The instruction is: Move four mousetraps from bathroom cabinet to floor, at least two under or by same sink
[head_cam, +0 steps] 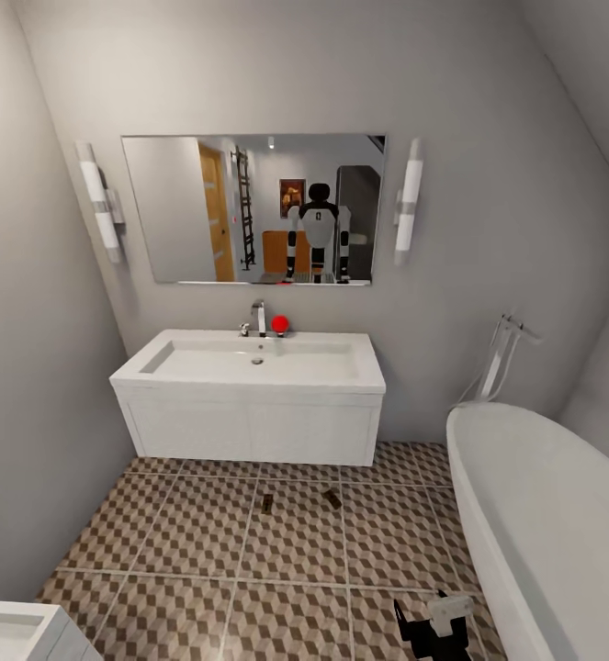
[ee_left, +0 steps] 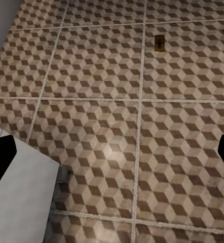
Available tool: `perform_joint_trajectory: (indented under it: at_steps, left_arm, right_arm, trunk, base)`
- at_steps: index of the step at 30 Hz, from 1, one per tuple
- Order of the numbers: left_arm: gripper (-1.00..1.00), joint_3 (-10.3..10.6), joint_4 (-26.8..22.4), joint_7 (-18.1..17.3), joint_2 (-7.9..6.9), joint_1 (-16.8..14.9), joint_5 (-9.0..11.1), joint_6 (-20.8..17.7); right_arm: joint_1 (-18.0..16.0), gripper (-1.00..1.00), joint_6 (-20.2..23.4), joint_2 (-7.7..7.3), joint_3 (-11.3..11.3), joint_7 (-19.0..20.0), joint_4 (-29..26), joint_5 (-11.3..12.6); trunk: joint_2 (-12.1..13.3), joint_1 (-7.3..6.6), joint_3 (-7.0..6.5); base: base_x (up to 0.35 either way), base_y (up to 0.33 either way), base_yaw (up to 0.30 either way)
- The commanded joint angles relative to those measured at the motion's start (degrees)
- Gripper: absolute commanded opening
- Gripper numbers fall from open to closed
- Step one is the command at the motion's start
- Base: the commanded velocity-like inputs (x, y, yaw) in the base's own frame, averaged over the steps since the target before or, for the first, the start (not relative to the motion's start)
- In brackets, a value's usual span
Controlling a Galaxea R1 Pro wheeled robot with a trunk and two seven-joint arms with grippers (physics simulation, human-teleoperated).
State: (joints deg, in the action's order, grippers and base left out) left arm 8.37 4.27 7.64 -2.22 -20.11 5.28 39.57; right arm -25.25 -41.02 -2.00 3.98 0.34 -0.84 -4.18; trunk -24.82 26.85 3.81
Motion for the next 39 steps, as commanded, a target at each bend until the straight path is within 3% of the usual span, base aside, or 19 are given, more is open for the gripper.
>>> perform_joint_trajectory:
  at_steps: [1, 5, 34, 39]
  left_arm:
    - [1.0, 0.51, 0.22, 0.01, 0.02, -0.11, 0.52, 0.33]
    - [1.0, 0.51, 0.22, 0.01, 0.03, -0.11, 0.52, 0.33]
    - [1.0, 0.51, 0.22, 0.01, 0.11, -0.11, 0.52, 0.33]
    - [1.0, 0.43, 0.22, 0.0, -0.2, -0.11, 0.52, -0.34]
  right_arm:
    - [-0.06, 1.0, -0.17, -0.02, 0.37, 0.01, 0.05, 0.14]
    - [-0.06, 1.0, -0.19, -0.02, 0.35, 0.01, 0.04, 0.14]
    - [-0.06, 1.0, -0.13, -0.02, 0.38, 0.07, 0.05, 0.14]
    - [-0.06, 1.0, 1.1, 1.6, 0.35, -0.08, -0.13, 0.05]
  trunk:
    - [0.3, -0.19, -0.06]
    - [1.9, -1.07, -0.78]
    - [1.9, -1.07, -0.78]
    - [1.9, -1.07, -0.78]
  base:
    - [0.0, 0.0, 0.0]
    - [0.0, 0.0, 0.0]
    - [0.0, 0.0, 0.0]
    - [0.0, 0.0, 0.0]
